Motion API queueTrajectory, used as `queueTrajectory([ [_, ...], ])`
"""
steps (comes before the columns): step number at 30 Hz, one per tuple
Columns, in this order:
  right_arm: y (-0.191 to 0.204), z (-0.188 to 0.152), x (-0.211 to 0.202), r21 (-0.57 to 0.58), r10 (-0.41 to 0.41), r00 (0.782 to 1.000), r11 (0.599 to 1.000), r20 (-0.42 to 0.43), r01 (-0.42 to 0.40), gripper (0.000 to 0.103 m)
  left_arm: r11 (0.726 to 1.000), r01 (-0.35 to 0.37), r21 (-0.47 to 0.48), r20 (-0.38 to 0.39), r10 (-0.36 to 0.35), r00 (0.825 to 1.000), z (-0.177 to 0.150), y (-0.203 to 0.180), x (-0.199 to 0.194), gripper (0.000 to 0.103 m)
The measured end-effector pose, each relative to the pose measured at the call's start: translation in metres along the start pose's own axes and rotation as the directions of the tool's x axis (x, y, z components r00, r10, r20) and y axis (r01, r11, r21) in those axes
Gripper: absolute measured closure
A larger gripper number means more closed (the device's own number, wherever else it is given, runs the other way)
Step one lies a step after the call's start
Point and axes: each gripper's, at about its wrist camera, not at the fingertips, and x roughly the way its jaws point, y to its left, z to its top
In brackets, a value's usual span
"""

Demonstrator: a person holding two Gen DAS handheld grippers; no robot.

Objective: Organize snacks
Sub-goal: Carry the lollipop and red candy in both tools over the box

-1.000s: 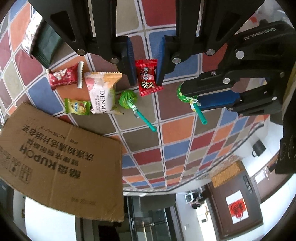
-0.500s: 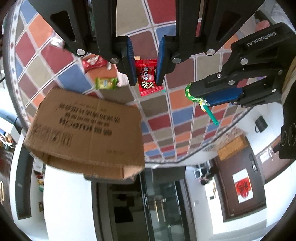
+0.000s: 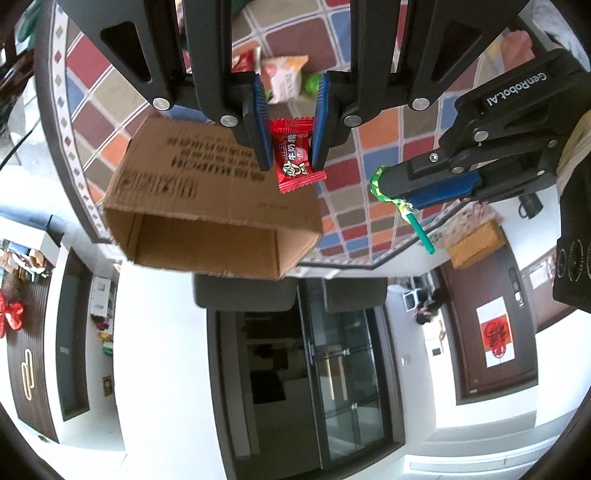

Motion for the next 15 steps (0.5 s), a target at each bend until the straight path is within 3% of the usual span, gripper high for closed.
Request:
queueTrajectory([
  [15,-0.044,0.058,0.009,0.030,-0.090,0.993,0.996,0.076,0.088,0.081,1.000,0.029,-0.007,-0.016,-0.029,0.999,0.060,-0.005,0.050,0.078],
])
